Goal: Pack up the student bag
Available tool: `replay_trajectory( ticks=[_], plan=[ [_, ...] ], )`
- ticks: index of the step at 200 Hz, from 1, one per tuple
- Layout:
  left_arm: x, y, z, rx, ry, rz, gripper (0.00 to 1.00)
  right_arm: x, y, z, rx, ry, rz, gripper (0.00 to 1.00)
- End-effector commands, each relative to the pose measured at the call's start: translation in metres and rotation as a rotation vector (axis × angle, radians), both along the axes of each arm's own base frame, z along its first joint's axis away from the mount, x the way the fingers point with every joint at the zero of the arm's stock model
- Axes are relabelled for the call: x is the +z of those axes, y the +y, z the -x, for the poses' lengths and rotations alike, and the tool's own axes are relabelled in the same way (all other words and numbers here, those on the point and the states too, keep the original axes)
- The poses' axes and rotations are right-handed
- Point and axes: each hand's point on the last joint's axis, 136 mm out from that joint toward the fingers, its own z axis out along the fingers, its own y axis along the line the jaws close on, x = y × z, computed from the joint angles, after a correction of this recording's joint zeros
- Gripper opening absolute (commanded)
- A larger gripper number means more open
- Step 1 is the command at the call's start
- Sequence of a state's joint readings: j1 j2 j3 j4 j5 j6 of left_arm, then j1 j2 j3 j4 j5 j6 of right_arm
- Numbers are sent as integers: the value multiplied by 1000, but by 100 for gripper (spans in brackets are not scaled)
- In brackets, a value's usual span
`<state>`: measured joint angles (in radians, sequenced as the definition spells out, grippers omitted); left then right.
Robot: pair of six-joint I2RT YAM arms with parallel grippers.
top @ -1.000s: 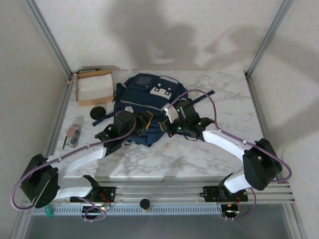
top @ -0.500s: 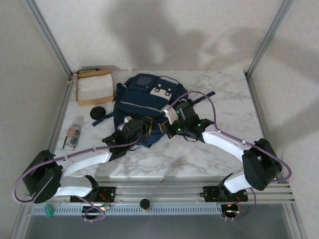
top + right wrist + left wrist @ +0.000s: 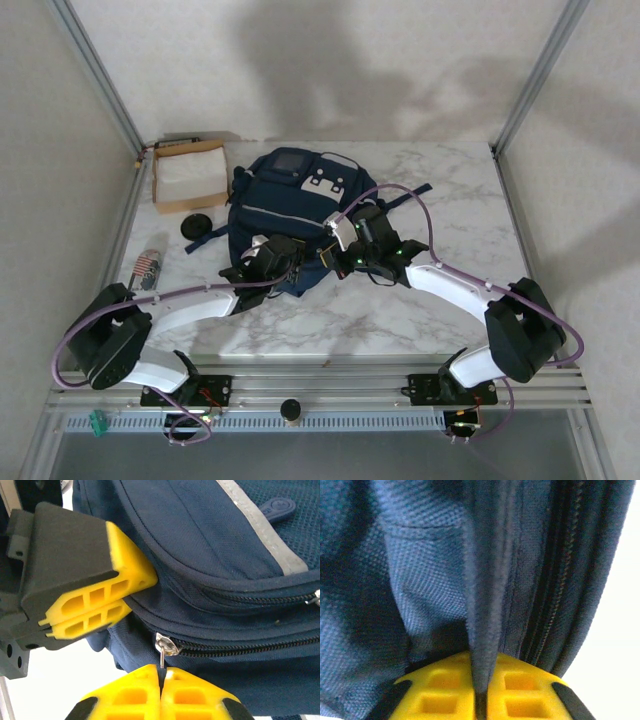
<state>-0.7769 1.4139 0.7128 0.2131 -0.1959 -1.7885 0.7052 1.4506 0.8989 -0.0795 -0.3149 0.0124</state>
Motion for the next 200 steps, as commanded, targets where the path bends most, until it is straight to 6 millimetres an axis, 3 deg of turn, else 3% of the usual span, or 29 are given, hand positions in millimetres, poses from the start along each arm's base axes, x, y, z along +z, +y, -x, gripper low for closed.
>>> replay_trajectory(
  ticks=[1, 29, 44, 81, 109, 134, 168, 183, 200],
  plan=[
    [6, 21, -7, 86, -24, -34, 0, 5, -1, 5, -5, -17, 1, 0],
    [14, 46, 1, 101, -58, -100, 0, -6, -24, -4, -108, -18, 55, 0],
    [16, 61, 9, 91, -59, -165, 0, -8, -47, -18, -192, -6, 62, 0],
    [-1, 89, 43, 61, -14, -214, 0, -15, -92, -44, -343, -21, 120, 0],
    [-9, 111, 45, 52, -40, -216, 0, -27, -123, -67, -475, -2, 169, 0],
    [-17, 116, 37, -10, -6, -255, 0, -14, -118, -71, -475, -8, 106, 0],
    [-3, 123, 27, -40, -44, -314, 0, -34, -135, -59, -524, 35, 196, 0],
    [-2, 118, 24, -69, -44, -321, 0, -24, -119, -49, -462, 58, 120, 0],
    [-2, 112, 22, -87, -47, -311, 0, -2, -101, -38, -408, 76, 12, 19]
  ],
)
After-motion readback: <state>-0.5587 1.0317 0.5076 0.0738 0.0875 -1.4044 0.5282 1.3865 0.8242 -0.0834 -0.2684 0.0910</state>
